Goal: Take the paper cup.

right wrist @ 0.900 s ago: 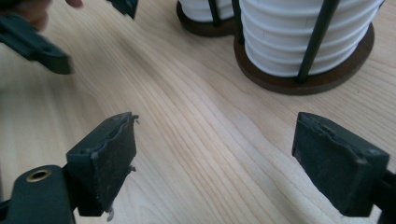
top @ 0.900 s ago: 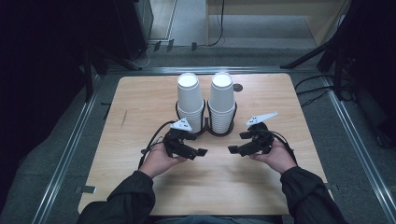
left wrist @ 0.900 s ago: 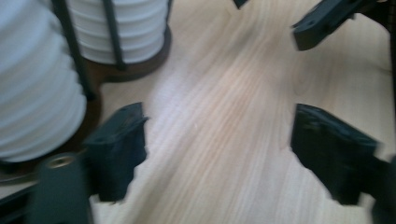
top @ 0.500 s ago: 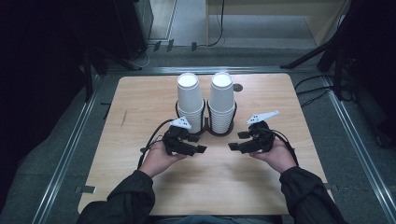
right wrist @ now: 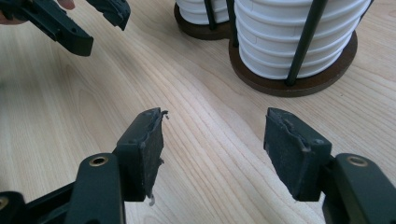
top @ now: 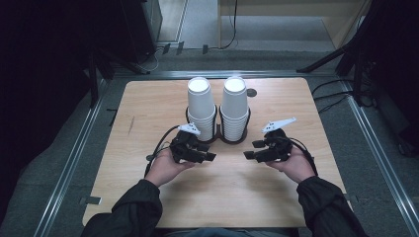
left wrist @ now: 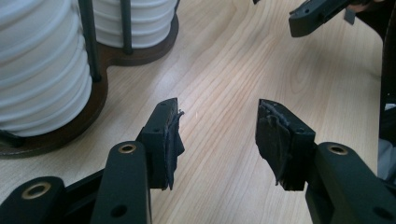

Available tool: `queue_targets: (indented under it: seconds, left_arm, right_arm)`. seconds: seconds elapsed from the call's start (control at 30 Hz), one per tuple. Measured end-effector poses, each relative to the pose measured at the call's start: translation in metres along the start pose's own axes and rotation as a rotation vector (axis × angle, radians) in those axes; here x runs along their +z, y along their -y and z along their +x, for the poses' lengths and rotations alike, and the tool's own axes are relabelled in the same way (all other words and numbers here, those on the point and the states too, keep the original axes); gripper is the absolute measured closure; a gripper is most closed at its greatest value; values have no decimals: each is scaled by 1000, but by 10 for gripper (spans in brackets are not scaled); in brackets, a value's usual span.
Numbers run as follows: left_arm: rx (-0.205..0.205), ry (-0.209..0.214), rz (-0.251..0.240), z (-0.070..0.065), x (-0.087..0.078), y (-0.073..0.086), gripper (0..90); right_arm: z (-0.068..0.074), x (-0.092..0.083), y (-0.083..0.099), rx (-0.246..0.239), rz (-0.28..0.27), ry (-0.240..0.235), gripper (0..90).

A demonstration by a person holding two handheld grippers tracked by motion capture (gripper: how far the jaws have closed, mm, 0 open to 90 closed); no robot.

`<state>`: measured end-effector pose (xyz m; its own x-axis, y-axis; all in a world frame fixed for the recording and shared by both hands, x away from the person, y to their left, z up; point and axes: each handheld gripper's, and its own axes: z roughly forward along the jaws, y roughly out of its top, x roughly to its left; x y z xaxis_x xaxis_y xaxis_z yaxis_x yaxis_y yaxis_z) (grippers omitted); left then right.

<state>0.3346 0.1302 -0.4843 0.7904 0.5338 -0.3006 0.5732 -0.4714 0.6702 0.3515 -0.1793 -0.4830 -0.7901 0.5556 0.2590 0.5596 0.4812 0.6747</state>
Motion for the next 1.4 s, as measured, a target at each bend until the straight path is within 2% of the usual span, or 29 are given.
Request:
queue_targets:
  seconds: [0.1,0.13,0.2,0.3,0.43,0.53,0.67,0.77,0.87,0.97,1.1,1.13,1.4]
  left_arm:
    - [7,3,1,0,0,0,493]
    - [9,7,0,-1,0,0,492]
    - [9,6,-2,-1,0,0,490]
    - [13,7,4,0,0,0,492]
    - [-4,8,0,2,0,0,503]
    - [10,-3,2,0,0,-1,520]
    - [13,-27,-16,-2,0,-4,590]
    - [-11,-37,-26,-1,-1,-8,666]
    - [3,-62,-32,-3,-1,-11,708]
    - [-3,-78,-47,-5,-1,-14,753]
    - [-9,-68,-67,-6,-2,-23,752]
    - [2,-88,-72,-8,-2,-29,759]
    - [-3,-116,-67,-13,4,-44,832]
  right_arm:
    - [1,-1,-1,-3,8,-5,380]
    - [2,0,-2,-29,18,5,370]
    - [2,0,-3,-34,22,7,369]
    - [3,1,-3,-26,31,7,368]
    - [2,2,-4,-21,29,7,360]
    - [1,1,-5,-13,24,4,354]
    - [1,-1,-5,-10,17,3,337]
    - [4,-5,-5,-8,12,9,332]
    - [6,-7,-7,-22,7,14,331]
    - [5,-9,-9,-24,1,17,329]
    - [4,-11,-15,-26,-6,25,328]
    - [4,-11,-20,-27,-9,25,328]
    - [1,-16,-39,-51,-3,42,308]
